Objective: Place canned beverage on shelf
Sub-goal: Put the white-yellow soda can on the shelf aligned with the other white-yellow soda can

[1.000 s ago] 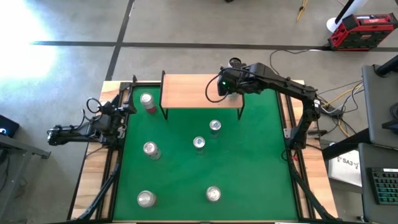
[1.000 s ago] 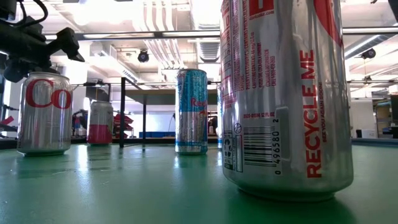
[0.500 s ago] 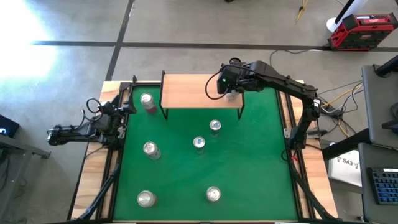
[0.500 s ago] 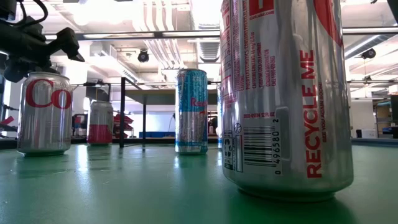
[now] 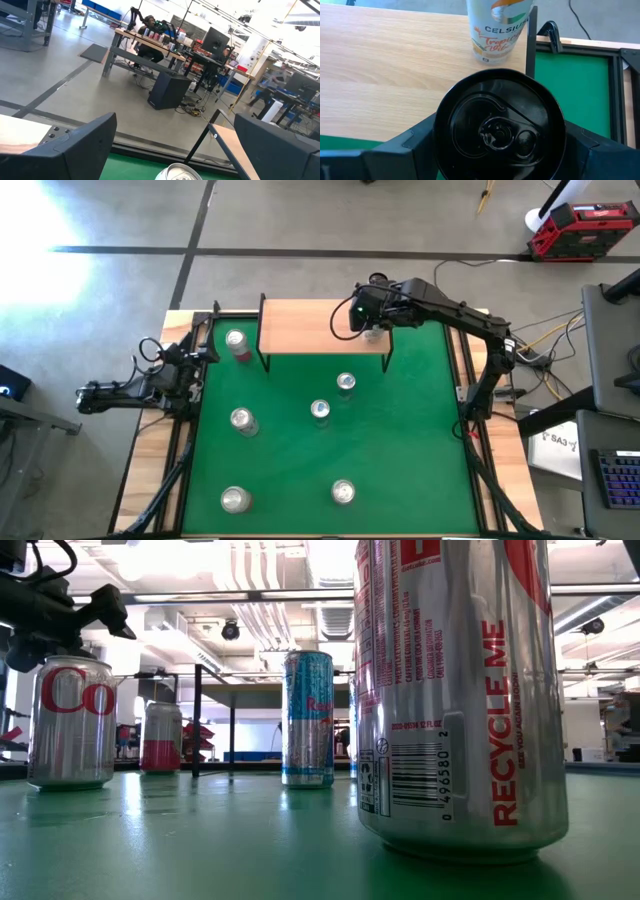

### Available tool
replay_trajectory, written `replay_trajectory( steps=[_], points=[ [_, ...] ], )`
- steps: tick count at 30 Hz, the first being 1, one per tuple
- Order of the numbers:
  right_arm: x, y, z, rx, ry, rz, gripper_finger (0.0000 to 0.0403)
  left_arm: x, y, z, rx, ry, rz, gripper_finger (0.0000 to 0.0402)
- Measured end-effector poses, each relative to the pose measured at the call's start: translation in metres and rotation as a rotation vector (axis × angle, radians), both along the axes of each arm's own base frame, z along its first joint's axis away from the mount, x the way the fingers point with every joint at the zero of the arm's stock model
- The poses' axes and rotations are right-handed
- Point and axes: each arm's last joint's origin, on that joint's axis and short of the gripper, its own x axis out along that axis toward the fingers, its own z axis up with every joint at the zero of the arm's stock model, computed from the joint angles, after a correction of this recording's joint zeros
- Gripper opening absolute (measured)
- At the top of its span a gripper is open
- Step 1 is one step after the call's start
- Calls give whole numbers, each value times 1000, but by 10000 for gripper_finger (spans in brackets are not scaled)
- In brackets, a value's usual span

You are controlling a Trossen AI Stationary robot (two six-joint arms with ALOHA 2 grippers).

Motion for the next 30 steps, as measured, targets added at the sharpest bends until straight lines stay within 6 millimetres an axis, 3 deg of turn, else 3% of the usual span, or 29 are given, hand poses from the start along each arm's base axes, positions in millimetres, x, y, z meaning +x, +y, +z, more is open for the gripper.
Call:
replay_trajectory(
  steps=[10, 23, 30],
  points=[
    [1, 0, 0, -5, 7, 25, 270, 0, 0, 0, 0, 0, 0, 389],
    [1, 0, 0, -14, 8, 28, 359, 0, 0, 0, 0, 0, 0, 389],
    [4, 19, 0, -7, 4, 38, 379, 0, 0, 0, 0, 0, 0, 389]
  ],
)
